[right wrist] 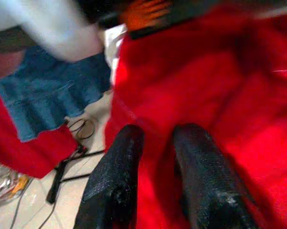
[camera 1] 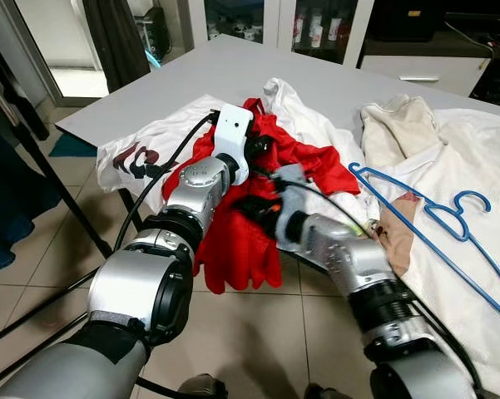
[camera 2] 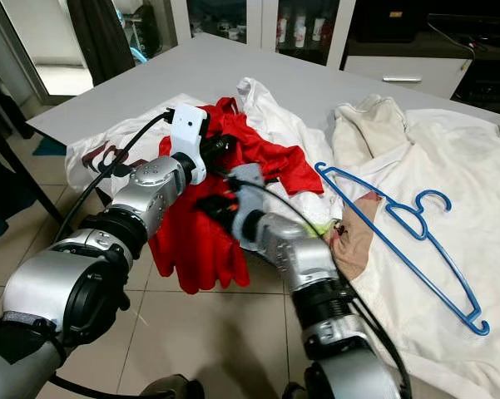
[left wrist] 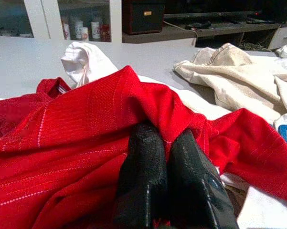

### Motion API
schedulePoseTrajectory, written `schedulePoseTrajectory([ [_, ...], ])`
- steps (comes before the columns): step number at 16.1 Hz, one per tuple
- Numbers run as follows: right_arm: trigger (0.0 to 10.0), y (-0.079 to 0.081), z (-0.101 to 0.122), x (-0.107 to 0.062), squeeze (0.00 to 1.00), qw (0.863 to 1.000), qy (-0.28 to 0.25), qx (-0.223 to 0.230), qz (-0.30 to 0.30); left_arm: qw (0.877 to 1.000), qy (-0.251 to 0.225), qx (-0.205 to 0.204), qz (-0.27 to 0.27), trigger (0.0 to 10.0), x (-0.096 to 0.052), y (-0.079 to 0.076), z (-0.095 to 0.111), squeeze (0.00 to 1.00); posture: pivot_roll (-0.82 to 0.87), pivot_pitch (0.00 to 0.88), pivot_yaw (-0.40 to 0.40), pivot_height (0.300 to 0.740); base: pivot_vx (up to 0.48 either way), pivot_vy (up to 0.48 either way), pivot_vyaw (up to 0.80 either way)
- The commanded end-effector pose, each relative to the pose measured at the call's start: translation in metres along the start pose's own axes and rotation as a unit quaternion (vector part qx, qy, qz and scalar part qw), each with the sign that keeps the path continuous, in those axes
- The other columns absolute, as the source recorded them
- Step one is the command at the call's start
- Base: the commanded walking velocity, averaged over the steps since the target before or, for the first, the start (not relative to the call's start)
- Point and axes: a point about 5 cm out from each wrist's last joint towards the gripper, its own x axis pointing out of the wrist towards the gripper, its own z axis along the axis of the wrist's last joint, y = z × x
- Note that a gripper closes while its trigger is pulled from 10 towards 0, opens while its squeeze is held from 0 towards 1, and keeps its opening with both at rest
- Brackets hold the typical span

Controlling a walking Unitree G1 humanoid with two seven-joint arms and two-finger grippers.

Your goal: Hang hanger

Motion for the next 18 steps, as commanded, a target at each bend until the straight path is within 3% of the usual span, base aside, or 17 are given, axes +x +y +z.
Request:
schedulePoseTrajectory([
  [1,10.0,0.004,0.000,0.001,0.00,1.000,0.008,-0.011,0.007,1.000,-0.007,0.003,0.004,10.0,0.000,0.002,0.005,0.00,0.03,0.000,0.038,0.740,0.000,0.000,0.00],
  [3,10.0,-0.001,-0.005,0.008,0.00,0.998,0.023,-0.027,-0.043,1.000,-0.008,0.002,0.002,10.0,0.000,0.001,0.005,0.00,0.04,0.000,0.035,0.740,0.000,0.000,0.00],
  [5,10.0,-0.020,-0.007,0.009,0.00,0.990,0.024,-0.015,-0.136,1.000,-0.011,-0.004,-0.001,10.0,0.001,0.000,0.006,0.00,0.05,0.000,0.033,0.740,0.000,0.000,0.00],
  [6,10.0,-0.038,-0.004,0.003,0.00,0.976,0.018,-0.002,-0.215,1.000,-0.012,-0.005,-0.002,10.0,0.002,-0.001,0.006,0.00,0.05,0.000,0.032,0.740,0.000,0.000,0.00],
  [9,10.0,-0.064,0.002,-0.011,0.00,0.950,0.004,0.011,-0.312,1.000,-0.014,-0.009,-0.007,10.0,0.002,-0.003,0.006,0.00,0.04,0.000,0.033,0.740,0.000,0.000,0.00],
  [12,10.0,-0.078,0.003,-0.021,0.00,0.932,-0.002,0.017,-0.362,1.000,-0.014,-0.011,-0.015,10.0,0.003,-0.006,0.005,0.00,0.04,0.000,0.033,0.740,0.000,0.000,0.00],
  [14,10.0,-0.079,0.002,-0.020,0.00,0.929,-0.001,0.016,-0.369,0.999,-0.014,-0.016,-0.025,10.0,0.003,-0.008,0.004,0.00,0.03,0.000,0.033,0.740,0.000,0.000,0.00],
  [15,10.0,-0.080,0.003,-0.021,0.00,0.926,-0.004,0.017,-0.377,0.998,-0.021,-0.021,-0.046,10.0,0.003,-0.011,0.004,1.00,0.03,0.000,0.032,0.740,0.000,0.000,0.00],
  [16,10.0,-0.080,0.003,-0.021,0.00,0.925,-0.005,0.017,-0.380,0.998,-0.026,-0.024,-0.053,10.0,0.002,-0.012,0.004,1.00,0.03,0.000,0.032,0.740,0.000,0.000,0.00],
  [17,10.0,-0.082,0.007,-0.022,0.00,0.920,-0.017,0.015,-0.390,0.996,-0.035,-0.012,-0.086,10.0,0.002,-0.017,0.004,1.00,0.04,0.000,0.031,0.740,0.000,0.000,0.00],
  [18,10.0,-0.085,0.011,-0.023,0.00,0.916,-0.027,0.011,-0.401,0.996,-0.036,0.007,-0.086,10.0,0.002,-0.019,0.004,1.00,0.04,0.000,0.030,0.740,0.000,0.000,0.00],
])
